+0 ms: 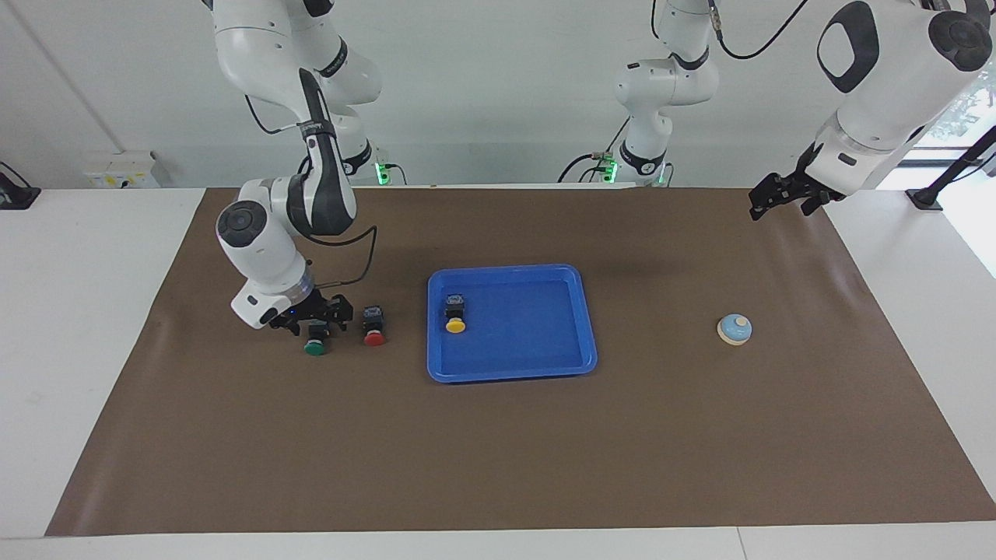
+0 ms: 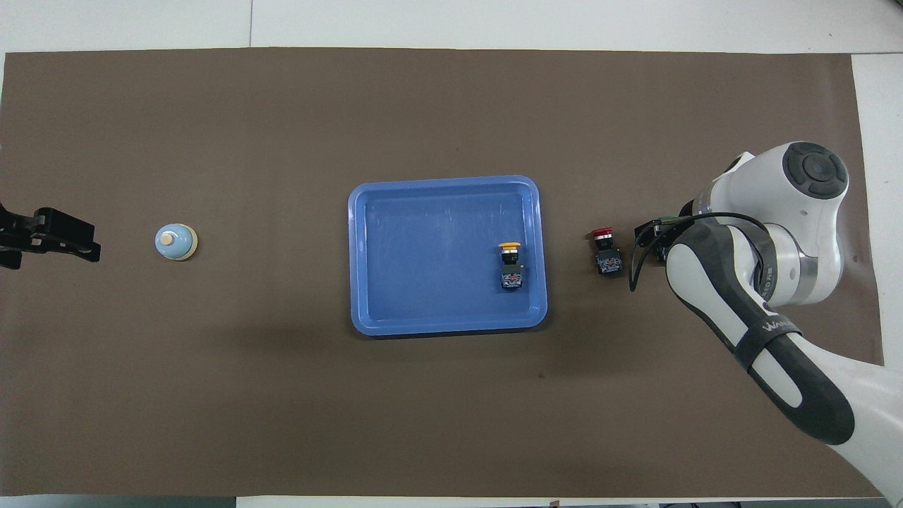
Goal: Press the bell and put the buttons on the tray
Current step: 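Move the right gripper to the green button and grasp it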
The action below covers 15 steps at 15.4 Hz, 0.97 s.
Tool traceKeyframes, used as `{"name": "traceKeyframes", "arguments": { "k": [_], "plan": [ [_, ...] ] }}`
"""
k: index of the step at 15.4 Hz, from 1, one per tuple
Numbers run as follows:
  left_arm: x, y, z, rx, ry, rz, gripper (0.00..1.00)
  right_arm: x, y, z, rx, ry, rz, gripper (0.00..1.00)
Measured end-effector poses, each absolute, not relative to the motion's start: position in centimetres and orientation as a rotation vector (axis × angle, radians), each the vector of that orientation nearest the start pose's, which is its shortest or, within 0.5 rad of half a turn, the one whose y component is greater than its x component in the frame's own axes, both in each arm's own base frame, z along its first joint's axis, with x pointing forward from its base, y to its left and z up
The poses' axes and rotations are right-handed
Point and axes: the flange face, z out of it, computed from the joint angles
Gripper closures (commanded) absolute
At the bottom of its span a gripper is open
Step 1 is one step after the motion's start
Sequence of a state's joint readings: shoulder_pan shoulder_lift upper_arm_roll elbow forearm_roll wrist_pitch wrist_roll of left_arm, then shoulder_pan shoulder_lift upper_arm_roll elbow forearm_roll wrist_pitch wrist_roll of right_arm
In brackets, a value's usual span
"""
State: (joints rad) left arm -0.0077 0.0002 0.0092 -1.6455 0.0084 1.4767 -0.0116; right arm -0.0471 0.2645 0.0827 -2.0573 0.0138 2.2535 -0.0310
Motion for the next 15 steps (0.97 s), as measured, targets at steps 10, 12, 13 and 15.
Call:
{"name": "traceKeyframes", "arguments": {
  "k": [10,12,13,15],
  "plan": [
    [54.0,0.2,58.2,-3.121,-0.021,0.264,0.0,57.8,1.8,29.5,-3.106,-0.08,0.085,1.0],
    [54.0,0.2,58.2,-3.121,-0.021,0.264,0.0,57.8,2.1,29.6,-3.106,-0.089,0.082,1.0],
    [54.0,0.2,58.2,-3.121,-0.021,0.264,0.0,58.1,2.7,30.0,-3.105,-0.104,0.081,1.0],
    [54.0,0.2,58.2,-3.121,-0.021,0.264,0.0,59.1,5.9,32.4,-3.102,-0.148,0.092,1.0]
  ]
}}
